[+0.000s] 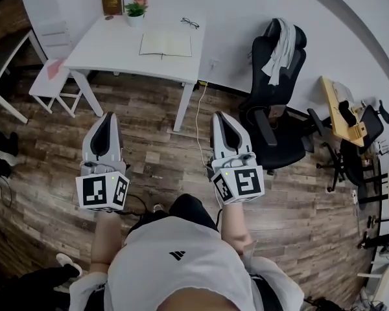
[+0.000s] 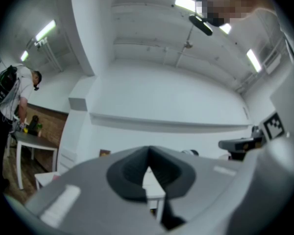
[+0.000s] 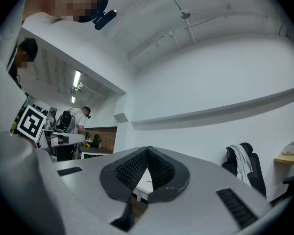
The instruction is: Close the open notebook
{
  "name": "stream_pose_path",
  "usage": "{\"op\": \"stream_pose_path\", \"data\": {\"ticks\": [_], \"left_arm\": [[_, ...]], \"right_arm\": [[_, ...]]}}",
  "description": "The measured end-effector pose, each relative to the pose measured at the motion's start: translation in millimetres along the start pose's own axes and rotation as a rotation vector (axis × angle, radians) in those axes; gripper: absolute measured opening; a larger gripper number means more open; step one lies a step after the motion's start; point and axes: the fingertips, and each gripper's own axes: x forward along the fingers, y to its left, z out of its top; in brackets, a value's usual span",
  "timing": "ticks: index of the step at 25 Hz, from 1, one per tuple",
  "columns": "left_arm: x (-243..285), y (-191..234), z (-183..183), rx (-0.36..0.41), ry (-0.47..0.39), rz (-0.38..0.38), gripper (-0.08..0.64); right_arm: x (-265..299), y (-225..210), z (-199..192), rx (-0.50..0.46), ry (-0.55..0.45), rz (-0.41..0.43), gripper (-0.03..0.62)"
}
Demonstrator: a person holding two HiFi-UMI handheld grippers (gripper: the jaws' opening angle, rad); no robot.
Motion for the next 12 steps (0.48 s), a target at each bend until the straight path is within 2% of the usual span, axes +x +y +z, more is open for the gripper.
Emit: {"op": "stream_pose_path", "data": {"ticks": [7, 12], "left_arm": [[24, 13, -9, -0.008, 0.013, -0.018, 0.008], [56, 25, -21, -0.01, 0.013, -0.002, 0.008]], "right_arm": [[26, -10, -11, 0.014, 0.015, -0.018, -0.005], [62, -25, -23, 0.018, 0.017, -0.003, -0.005]]}}
